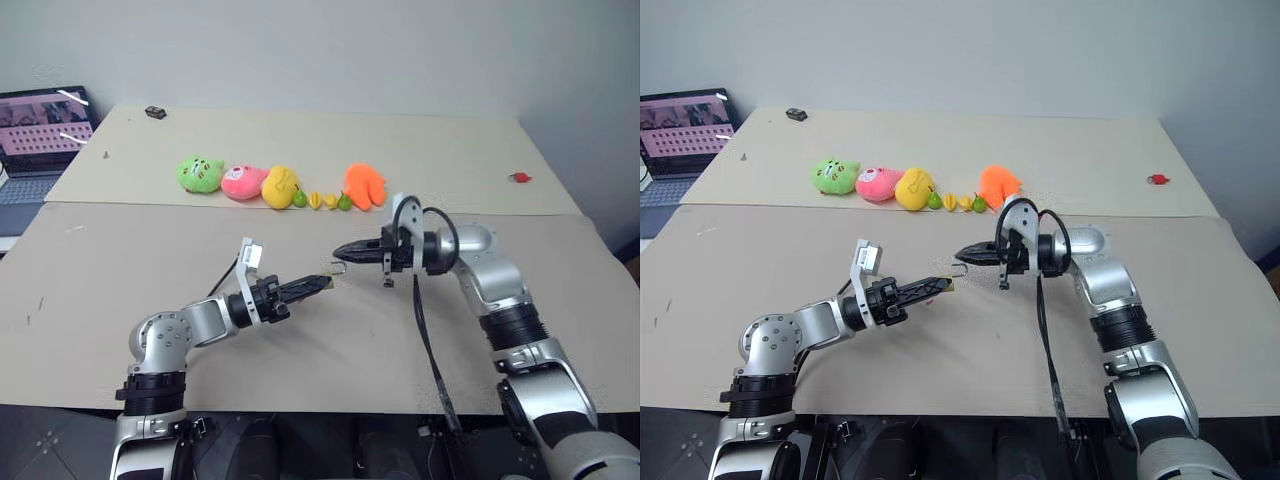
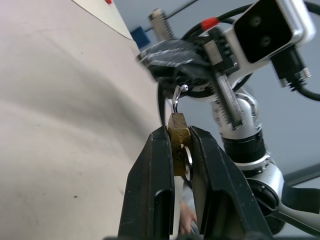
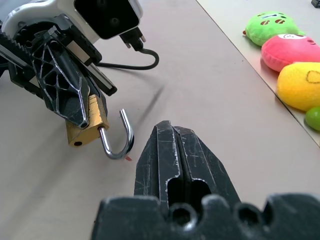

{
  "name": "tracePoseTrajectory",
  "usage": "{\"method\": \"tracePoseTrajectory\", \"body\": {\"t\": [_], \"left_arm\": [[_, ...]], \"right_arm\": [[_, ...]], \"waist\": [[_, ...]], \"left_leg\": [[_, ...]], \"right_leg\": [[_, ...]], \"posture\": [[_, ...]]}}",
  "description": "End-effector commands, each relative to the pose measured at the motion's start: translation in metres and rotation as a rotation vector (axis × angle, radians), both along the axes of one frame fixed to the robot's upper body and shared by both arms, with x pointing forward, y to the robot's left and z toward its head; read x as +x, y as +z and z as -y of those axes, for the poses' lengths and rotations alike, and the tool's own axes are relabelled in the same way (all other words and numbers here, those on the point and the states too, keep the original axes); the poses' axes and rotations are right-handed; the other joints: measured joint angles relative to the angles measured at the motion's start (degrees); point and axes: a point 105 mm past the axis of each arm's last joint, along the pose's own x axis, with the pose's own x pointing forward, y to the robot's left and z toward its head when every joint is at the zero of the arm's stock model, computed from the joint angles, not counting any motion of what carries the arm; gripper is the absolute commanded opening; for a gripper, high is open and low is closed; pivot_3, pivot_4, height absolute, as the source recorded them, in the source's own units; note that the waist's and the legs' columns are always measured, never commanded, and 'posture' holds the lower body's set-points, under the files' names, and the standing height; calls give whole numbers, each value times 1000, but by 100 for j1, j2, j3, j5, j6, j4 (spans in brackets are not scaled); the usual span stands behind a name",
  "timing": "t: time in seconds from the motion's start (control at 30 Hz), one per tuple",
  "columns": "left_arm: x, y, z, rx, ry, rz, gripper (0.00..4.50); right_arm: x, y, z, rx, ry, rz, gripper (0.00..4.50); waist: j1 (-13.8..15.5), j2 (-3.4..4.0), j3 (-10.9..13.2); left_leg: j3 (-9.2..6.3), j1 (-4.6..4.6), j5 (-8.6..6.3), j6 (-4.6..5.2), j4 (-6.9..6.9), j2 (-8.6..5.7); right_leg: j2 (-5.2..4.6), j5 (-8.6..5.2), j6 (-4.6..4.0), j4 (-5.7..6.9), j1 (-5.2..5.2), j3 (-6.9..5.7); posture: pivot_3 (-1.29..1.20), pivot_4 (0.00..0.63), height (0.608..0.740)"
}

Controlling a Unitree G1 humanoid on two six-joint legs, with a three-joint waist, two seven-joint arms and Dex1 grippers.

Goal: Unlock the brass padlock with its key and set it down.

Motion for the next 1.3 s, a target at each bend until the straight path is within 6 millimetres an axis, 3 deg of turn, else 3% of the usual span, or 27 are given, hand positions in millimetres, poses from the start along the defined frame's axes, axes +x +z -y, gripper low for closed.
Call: {"method": "tracePoseTrajectory", "body": {"t": [0.03,0.33,0.4,0.57,0.8,0.97,1.13,1.3], "left_arm": [[7,1,-15,-2,81,3,31],[4,-35,-43,129,190,-82,31],[3,-38,-44,165,182,-78,1031],[9,-38,-46,225,195,-43,2819],[19,-31,-58,315,268,41,2819],[51,-20,-113,477,603,152,2819],[51,-12,-139,506,742,200,2819],[44,3,-150,529,862,285,2819]], "right_arm": [[-5,0,7,-16,4,44,49],[-11,-6,4,-15,8,47,49],[-12,-6,4,-19,9,47,0],[-10,-5,6,-16,0,43,0],[-9,-7,8,-2,-22,28,0],[-6,-9,13,6,-48,10,0],[-2,-14,18,6,-78,-4,0],[7,-16,29,36,-169,3,0]], "waist": [[-4,0,0],[-52,0,0],[-30,0,0],[-8,0,0],[-6,0,0],[-19,0,0],[-11,0,0],[8,-2,2]], "left_leg": [[0,0,0,0,0,0],[0,5,0,0,-4,0],[0,5,0,0,-3,0],[0,3,0,0,-3,0],[0,5,0,0,-3,0],[0,7,0,0,-3,1],[0,-3,0,-1,-4,0],[0,-8,0,-1,-4,0]], "right_leg": [[0,0,0,0,0,0],[0,-2,2,5,-2,1],[0,-3,2,4,-2,1],[0,-4,3,1,-2,0],[0,-4,3,3,-2,0],[0,-3,3,4,-2,0],[0,4,-8,-3,-4,1],[0,5,-9,-3,-6,-1]], "posture": [[0,150,722],[0,150,722],[0,150,722],[0,150,722],[0,150,722],[0,150,722],[0,150,722],[0,150,722]]}}
